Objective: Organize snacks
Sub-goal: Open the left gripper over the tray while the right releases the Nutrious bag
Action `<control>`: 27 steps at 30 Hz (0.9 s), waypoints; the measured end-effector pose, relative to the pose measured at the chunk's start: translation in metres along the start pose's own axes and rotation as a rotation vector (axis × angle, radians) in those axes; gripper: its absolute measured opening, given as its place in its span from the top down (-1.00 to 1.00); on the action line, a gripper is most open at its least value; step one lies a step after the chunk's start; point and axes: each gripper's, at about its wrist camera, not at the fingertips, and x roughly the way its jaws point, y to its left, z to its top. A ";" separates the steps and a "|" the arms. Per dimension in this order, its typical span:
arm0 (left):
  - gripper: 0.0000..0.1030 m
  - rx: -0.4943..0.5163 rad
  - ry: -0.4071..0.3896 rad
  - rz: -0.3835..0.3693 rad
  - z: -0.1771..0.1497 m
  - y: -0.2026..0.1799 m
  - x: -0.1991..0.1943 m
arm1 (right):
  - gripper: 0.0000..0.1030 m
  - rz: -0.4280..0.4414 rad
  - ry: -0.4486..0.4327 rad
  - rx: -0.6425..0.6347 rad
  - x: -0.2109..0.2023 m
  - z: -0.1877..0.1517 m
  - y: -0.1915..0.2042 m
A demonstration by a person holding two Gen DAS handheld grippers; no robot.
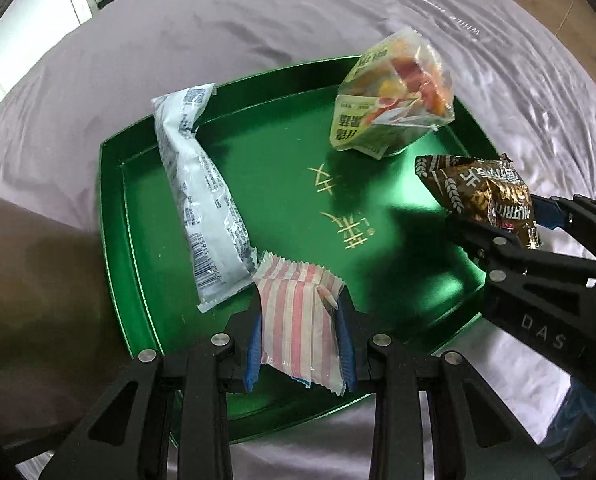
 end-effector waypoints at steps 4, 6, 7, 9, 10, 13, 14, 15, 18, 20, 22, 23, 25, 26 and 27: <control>0.45 -0.006 -0.005 0.016 -0.002 0.003 -0.002 | 0.72 -0.010 0.006 -0.009 0.002 -0.001 0.004; 0.44 -0.014 -0.009 0.016 -0.002 0.004 -0.002 | 0.72 -0.005 0.011 -0.010 0.004 0.000 0.005; 0.43 -0.017 -0.011 0.019 -0.002 0.005 -0.003 | 0.72 -0.005 0.016 -0.007 0.006 0.000 0.006; 0.41 -0.022 -0.003 0.021 -0.002 0.008 0.000 | 0.72 -0.004 0.025 -0.005 0.009 0.001 0.005; 0.40 -0.028 0.000 0.016 -0.002 0.009 0.001 | 0.71 -0.004 0.031 -0.005 0.011 0.001 0.006; 0.34 -0.041 0.003 0.023 0.003 0.008 0.003 | 0.67 -0.010 0.035 -0.007 0.012 0.002 0.006; 0.30 -0.039 0.002 0.023 0.004 0.008 0.002 | 0.62 -0.011 0.036 -0.005 0.012 0.002 0.008; 0.22 -0.037 0.000 0.024 0.004 0.008 0.000 | 0.57 -0.014 0.036 -0.004 0.012 0.003 0.008; 0.03 -0.033 -0.018 0.038 0.009 0.005 -0.005 | 0.39 -0.027 0.035 -0.012 0.008 0.005 0.010; -0.03 -0.034 -0.021 0.041 0.011 0.004 -0.007 | -0.04 -0.029 0.037 -0.016 0.006 0.006 0.009; -0.04 -0.042 -0.022 0.043 0.012 0.007 -0.010 | -0.10 -0.033 0.037 -0.018 0.003 0.006 0.007; -0.04 -0.046 -0.021 0.045 0.013 0.007 -0.011 | -0.10 -0.035 0.034 -0.017 0.002 0.006 0.007; -0.04 -0.047 -0.023 0.046 0.012 0.008 -0.014 | -0.10 -0.036 0.031 -0.008 -0.002 0.006 0.004; -0.04 -0.048 -0.026 0.041 0.012 0.008 -0.016 | -0.10 -0.036 0.028 -0.004 -0.005 0.006 0.003; -0.04 -0.045 -0.032 0.040 0.012 0.007 -0.020 | -0.11 -0.036 0.020 0.000 -0.009 0.006 0.002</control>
